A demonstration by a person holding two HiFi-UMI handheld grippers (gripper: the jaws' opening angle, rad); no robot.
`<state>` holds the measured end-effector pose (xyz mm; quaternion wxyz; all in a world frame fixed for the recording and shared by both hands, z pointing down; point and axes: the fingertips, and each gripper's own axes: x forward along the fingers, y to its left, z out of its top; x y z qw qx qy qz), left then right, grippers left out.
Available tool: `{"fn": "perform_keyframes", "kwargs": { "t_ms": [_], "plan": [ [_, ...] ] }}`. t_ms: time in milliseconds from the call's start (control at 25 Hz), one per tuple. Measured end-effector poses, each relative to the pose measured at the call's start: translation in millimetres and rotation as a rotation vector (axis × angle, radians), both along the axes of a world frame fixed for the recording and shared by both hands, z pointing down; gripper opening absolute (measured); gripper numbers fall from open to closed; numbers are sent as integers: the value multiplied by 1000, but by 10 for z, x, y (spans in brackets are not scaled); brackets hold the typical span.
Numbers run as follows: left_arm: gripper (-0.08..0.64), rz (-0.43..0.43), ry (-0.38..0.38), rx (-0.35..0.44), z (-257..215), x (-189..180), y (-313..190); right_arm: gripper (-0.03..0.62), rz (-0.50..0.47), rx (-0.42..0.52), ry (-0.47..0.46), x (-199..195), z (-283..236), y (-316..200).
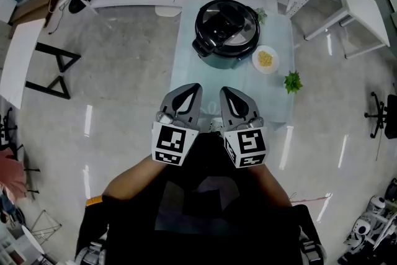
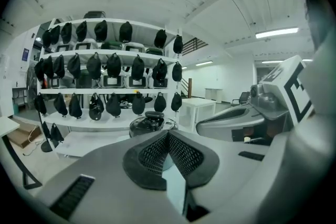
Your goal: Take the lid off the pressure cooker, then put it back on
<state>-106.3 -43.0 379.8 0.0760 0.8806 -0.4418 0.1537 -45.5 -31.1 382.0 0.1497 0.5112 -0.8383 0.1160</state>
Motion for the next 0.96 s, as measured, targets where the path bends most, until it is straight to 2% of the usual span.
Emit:
{"fn": "perform_keyframes", "kwargs": {
  "t_ms": [320,960],
  "plan": [
    [8,57,-2,14,-6,-94,202,15,35,1,13,-148,-22,190],
    [8,46,7,38,-83,-152,273,15,32,21,28,-202,-99,259]
  ]
}}
